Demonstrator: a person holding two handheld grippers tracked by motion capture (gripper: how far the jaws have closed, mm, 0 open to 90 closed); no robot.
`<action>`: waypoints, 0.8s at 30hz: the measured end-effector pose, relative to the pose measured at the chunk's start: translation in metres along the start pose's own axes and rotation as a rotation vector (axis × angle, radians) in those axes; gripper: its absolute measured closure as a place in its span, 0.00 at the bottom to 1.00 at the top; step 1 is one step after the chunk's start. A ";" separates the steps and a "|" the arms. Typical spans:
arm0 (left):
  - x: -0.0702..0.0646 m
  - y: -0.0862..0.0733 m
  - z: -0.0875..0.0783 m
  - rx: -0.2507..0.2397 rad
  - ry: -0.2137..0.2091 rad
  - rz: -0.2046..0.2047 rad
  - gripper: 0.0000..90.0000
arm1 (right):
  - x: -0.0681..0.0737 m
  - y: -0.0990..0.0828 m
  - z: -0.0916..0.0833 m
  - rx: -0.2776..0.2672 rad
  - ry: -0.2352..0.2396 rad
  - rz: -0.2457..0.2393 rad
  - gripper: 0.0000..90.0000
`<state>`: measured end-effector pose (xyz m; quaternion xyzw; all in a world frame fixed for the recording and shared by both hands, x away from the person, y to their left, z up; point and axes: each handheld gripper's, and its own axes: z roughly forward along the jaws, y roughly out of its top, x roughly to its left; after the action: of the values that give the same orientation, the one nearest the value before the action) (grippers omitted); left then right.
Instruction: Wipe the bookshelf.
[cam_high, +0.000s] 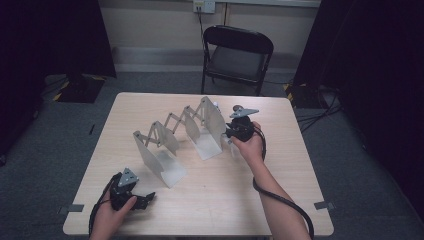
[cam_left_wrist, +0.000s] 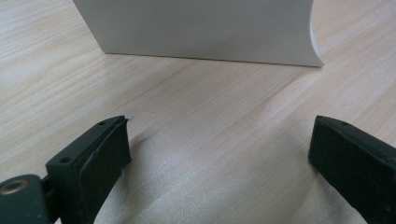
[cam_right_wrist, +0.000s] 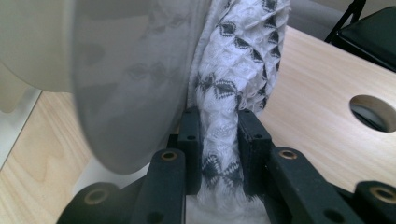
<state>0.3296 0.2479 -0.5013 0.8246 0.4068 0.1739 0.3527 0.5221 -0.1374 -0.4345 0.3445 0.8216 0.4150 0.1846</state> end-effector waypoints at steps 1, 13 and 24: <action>0.000 0.000 0.000 0.000 0.000 0.000 0.06 | 0.001 -0.002 0.002 0.004 0.001 0.004 0.83; 0.000 0.000 0.000 0.000 0.004 0.000 0.06 | 0.005 -0.039 0.011 0.070 0.011 0.032 0.81; -0.001 0.000 0.000 -0.003 0.003 -0.005 0.06 | 0.019 -0.073 -0.016 0.082 0.044 0.045 0.78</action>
<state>0.3285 0.2475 -0.5014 0.8229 0.4090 0.1748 0.3537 0.4689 -0.1634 -0.4843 0.3610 0.8338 0.3927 0.1426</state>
